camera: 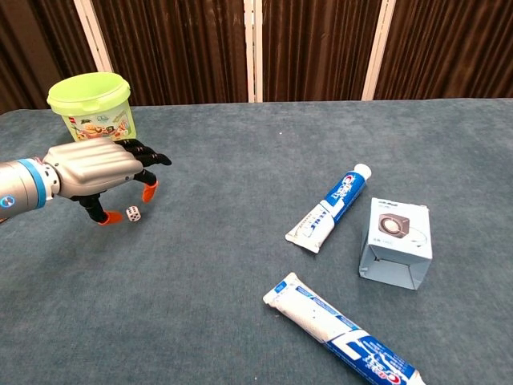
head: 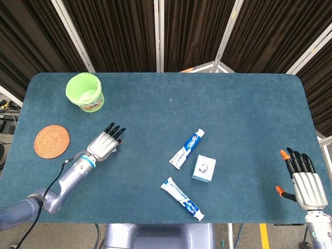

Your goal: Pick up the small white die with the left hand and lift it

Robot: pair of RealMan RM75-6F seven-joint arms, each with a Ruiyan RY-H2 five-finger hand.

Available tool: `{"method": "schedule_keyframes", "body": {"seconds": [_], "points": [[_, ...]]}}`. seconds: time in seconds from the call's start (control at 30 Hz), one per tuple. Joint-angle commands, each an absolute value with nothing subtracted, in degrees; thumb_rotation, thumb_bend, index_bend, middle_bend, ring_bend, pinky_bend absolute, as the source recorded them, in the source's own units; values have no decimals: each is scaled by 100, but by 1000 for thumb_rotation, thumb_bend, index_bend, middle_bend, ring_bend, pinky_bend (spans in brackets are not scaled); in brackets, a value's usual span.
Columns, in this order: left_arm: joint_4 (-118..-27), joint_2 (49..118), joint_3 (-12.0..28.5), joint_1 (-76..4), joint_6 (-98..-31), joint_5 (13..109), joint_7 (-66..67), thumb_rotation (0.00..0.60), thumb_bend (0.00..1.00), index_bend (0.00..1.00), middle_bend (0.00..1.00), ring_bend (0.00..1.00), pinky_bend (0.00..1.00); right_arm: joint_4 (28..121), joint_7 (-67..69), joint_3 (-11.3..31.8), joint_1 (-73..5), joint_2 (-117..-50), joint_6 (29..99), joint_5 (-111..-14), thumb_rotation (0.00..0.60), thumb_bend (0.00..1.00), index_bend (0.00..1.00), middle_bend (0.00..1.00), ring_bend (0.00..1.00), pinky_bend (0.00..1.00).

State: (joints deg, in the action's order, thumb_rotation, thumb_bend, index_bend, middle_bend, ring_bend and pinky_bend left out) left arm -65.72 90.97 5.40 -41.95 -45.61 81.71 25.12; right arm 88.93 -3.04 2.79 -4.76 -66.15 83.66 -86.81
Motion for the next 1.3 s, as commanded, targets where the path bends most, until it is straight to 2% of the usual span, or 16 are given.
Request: {"method": "schedule_keyframes", "body": {"seconds": [0.03,0.27,0.43,0.57,0.73,0.87,1.13,1.3], "points": [[-6552,9122,522,-4217,-4556,8139,2537,600,338,387,0,0,0,8887,-304,280,-476,-6618,8367,-8679,600,79,0,0,0,0],[-6497,9205,485,-4273,-4507,7979,2596,600,360,404,0,0,0,8891,-298,276,-472,-6623,8379,-8686,600,80,0,0,0,0],[-6497,9219,446,-4282,-4506,7888,2638,600,433,413,0,0,0,8891,-285,274,-468,-6622,8405,-8707,600,79,0,0,0,0],[-6523,9213,418,-4280,-4521,7827,2628,600,448,421,0,0,0,8877,-278,266,-464,-6633,8426,-8733,600,80,0,0,0,0],[-6532,9216,380,-4271,-4573,7798,2598,600,456,503,0,0,0,8881,-280,257,-459,-6641,8440,-8752,600,79,0,0,0,0],[-6598,9159,361,-4252,-4649,7801,2564,600,457,523,0,0,0,8885,-275,259,-465,-6637,8430,-8746,600,79,0,0,0,0],[-7126,8768,405,-4221,-4990,7914,2560,600,457,531,0,0,0,8903,-280,252,-463,-6627,8448,-8775,600,79,0,0,0,0],[-7809,8479,556,-4163,-5302,7848,2667,600,456,526,0,0,0,8926,-306,221,-451,-6625,8464,-8818,600,80,0,0,0,0]]}}
